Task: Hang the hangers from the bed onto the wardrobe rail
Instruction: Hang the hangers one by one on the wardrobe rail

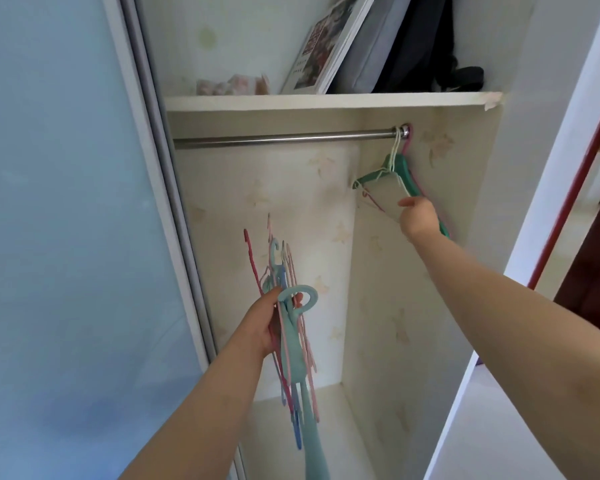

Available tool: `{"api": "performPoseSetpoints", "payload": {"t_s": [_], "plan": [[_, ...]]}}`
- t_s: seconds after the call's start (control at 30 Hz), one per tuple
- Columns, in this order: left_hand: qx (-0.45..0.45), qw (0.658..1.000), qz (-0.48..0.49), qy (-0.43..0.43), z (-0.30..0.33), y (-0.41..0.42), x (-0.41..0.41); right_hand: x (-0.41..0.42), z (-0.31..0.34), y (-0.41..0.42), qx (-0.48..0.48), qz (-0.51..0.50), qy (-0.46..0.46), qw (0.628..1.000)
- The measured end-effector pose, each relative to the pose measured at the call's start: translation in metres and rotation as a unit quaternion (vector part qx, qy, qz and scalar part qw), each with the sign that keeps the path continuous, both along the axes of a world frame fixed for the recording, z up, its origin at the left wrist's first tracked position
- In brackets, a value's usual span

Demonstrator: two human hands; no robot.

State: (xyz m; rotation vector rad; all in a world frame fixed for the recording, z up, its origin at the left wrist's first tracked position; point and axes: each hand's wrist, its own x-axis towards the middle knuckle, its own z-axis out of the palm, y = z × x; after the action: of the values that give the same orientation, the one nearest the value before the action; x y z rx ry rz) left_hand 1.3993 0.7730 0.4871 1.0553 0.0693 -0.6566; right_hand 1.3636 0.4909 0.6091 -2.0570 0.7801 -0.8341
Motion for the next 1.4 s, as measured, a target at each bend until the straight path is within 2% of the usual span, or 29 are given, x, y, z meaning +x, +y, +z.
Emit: {"api": "performPoseSetpoints", "payload": {"t_s": [0.17,0.2,0.27,0.33,0.37,0.4,0.43,0.5,0.57,0.73,0.8,0.93,1.03,1.07,1.1,1.17,1.23,1.27,1.4], "plan": [[-0.047,0.998,-0.040,-0.024,0.007,-0.014,0.005,-0.014,-0.007,-0.001,-0.015,-0.054,0.021,0.998],[-0.061,0.997,-0.051,-0.025,0.008,-0.018,0.004,-0.022,-0.015,0.005,-0.043,-0.071,0.006,0.997],[-0.086,0.994,-0.067,-0.020,0.009,-0.028,0.000,-0.040,-0.039,0.023,-0.174,-0.088,-0.084,0.977],[-0.097,0.993,-0.068,-0.020,0.010,-0.039,-0.004,-0.054,-0.069,0.042,-0.250,-0.012,-0.108,0.962],[-0.099,0.993,-0.066,-0.022,0.010,-0.045,-0.006,-0.060,-0.080,0.052,-0.221,0.060,-0.057,0.972],[-0.102,0.993,-0.062,-0.023,0.010,-0.050,-0.007,-0.065,-0.088,0.062,-0.145,0.132,0.042,0.980],[-0.104,0.993,-0.059,-0.022,0.009,-0.055,-0.008,-0.071,-0.094,0.070,-0.051,0.192,0.160,0.967],[-0.108,0.993,-0.055,-0.019,0.007,-0.063,-0.009,-0.087,-0.102,0.080,0.115,0.281,0.329,0.894],[-0.099,0.994,-0.047,-0.018,0.004,-0.071,-0.012,-0.101,-0.107,0.085,0.214,0.332,0.372,0.840],[-0.077,0.996,-0.026,-0.028,-0.004,-0.082,-0.012,-0.111,-0.122,0.087,0.394,0.370,0.309,0.783],[-0.082,0.996,-0.029,-0.025,-0.005,-0.082,-0.008,-0.111,-0.127,0.084,0.424,0.372,0.280,0.777],[-0.079,0.996,-0.022,-0.029,-0.006,-0.079,0.001,-0.106,-0.137,0.085,0.434,0.369,0.219,0.792],[-0.048,0.999,-0.009,-0.023,-0.009,-0.076,0.011,-0.099,-0.143,0.088,0.395,0.308,0.154,0.851],[-0.030,0.999,0.001,-0.020,-0.011,-0.075,0.015,-0.097,-0.143,0.086,0.411,0.278,0.113,0.861],[-0.013,1.000,0.011,-0.018,-0.012,-0.074,0.019,-0.095,-0.142,0.084,0.453,0.258,0.062,0.851],[0.013,0.999,0.029,-0.014,-0.015,-0.072,0.025,-0.093,-0.137,0.079,0.551,0.269,-0.027,0.790],[0.028,0.998,0.048,-0.018,-0.017,-0.070,0.032,-0.091,-0.131,0.079,0.590,0.304,-0.048,0.747],[0.034,0.998,0.056,-0.019,-0.018,-0.069,0.035,-0.087,-0.129,0.079,0.584,0.312,-0.047,0.748],[0.027,0.996,0.083,0.028,-0.020,-0.065,0.047,-0.063,-0.121,0.075,0.515,0.278,-0.056,0.808]]}}
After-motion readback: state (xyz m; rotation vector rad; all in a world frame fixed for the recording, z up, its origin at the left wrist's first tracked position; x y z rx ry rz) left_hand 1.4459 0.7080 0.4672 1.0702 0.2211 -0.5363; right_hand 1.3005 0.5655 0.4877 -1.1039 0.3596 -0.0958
